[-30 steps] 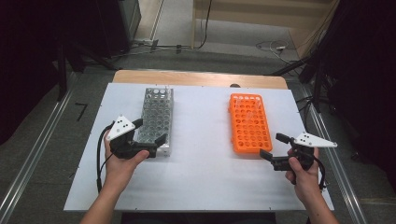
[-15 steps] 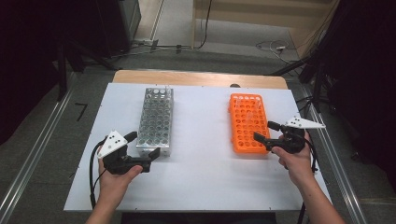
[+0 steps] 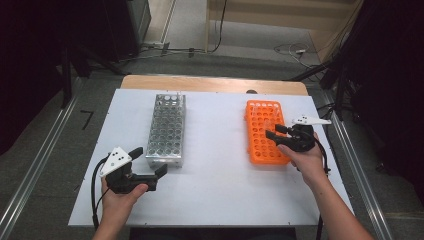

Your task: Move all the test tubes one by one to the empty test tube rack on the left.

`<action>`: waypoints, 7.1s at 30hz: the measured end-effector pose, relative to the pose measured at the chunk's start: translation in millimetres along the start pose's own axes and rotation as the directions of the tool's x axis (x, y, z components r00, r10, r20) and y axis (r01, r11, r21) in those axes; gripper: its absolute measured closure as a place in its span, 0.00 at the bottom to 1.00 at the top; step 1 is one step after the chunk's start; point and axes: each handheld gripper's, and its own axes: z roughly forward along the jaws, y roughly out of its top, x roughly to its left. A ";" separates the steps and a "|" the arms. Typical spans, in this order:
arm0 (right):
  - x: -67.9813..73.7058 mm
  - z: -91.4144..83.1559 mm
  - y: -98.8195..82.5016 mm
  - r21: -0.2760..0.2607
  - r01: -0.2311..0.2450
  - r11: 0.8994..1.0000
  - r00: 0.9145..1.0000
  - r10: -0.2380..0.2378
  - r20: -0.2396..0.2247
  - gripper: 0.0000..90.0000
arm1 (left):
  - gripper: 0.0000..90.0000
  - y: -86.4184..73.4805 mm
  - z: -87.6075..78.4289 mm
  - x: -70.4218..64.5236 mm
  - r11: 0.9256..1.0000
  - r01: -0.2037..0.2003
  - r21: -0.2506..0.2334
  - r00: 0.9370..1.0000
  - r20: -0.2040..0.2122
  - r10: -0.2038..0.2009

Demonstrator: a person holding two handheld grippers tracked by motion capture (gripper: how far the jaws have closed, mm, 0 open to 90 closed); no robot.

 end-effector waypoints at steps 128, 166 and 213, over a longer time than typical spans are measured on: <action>197.4 7.8 -32.9 0.009 0.283 0.959 0.912 -0.266 -0.312 0.83 | 0.47 19.4 42.9 -90.8 0.990 -0.138 0.005 0.935 0.330 0.128; 208.2 4.4 -28.6 0.001 0.313 0.950 0.890 -0.293 -0.349 0.81 | 0.85 15.2 51.0 -97.6 0.978 -0.206 0.023 0.937 0.292 0.190; 65.1 -67.4 -65.7 -0.042 0.109 0.993 0.980 -0.115 -0.165 0.00 | 0.85 88.2 55.1 -4.9 0.993 -0.112 -0.038 0.984 0.137 0.116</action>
